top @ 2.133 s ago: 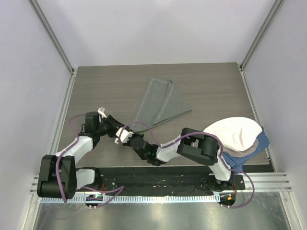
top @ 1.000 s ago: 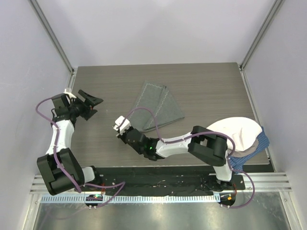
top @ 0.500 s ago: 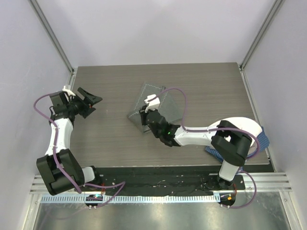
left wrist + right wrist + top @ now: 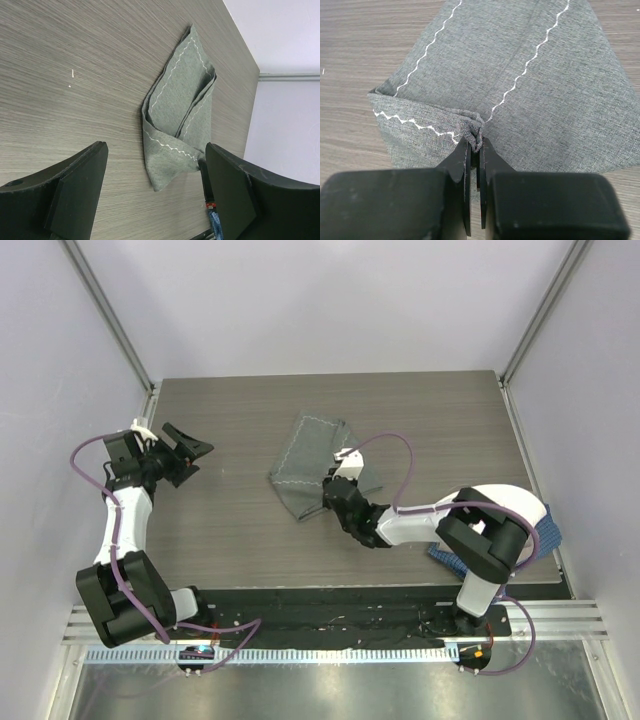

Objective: Fold the napkin, place the utensils inside, and roll it up
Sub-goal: Fold the napkin

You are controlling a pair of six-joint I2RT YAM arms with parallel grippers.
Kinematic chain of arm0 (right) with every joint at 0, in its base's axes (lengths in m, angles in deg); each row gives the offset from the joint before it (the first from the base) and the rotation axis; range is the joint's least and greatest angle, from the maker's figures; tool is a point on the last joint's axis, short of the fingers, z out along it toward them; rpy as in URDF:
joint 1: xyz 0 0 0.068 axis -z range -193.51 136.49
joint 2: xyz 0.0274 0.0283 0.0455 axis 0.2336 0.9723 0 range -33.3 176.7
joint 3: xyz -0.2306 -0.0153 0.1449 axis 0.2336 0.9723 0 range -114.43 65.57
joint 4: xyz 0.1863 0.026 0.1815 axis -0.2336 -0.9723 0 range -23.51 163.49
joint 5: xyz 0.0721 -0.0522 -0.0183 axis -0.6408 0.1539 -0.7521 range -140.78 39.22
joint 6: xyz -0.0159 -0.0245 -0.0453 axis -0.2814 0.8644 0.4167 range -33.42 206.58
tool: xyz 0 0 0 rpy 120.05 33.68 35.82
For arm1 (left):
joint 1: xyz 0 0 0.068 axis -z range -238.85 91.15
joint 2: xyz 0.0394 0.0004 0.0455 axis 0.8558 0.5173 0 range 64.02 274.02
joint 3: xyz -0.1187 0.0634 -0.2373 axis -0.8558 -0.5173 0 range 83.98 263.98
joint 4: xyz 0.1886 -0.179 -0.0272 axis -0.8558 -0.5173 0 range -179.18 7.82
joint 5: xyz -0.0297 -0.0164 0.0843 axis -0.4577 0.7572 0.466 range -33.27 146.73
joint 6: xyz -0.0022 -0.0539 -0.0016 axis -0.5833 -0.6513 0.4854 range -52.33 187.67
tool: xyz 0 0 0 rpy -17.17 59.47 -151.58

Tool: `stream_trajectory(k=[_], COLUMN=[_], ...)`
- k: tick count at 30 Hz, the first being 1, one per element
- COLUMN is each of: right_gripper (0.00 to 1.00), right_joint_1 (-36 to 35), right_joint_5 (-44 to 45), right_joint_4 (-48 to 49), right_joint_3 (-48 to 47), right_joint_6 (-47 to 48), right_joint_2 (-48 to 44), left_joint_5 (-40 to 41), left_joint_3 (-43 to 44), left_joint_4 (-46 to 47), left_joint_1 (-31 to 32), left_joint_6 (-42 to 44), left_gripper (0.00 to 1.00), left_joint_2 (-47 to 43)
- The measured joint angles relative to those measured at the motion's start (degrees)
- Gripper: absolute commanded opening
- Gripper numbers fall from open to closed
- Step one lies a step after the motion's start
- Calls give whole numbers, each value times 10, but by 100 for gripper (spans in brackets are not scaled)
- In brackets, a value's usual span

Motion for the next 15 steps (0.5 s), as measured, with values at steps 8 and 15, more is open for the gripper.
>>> stream_trajectory(k=[8, 15], right_gripper=[1, 1], right_joint_1=[26, 59], right_joint_5=[13, 19], right_joint_4=[-11, -19], right_joint_3=[4, 27], right_joint_6=[-19, -30], right_joint_2=[0, 0], left_joint_5=[0, -1], left_joint_3=[0, -3], left_joint_4=[0, 0], left_joint_1=[0, 0], left_joint_6=[1, 1], left_gripper=[84, 84], left_joint_2=[0, 1])
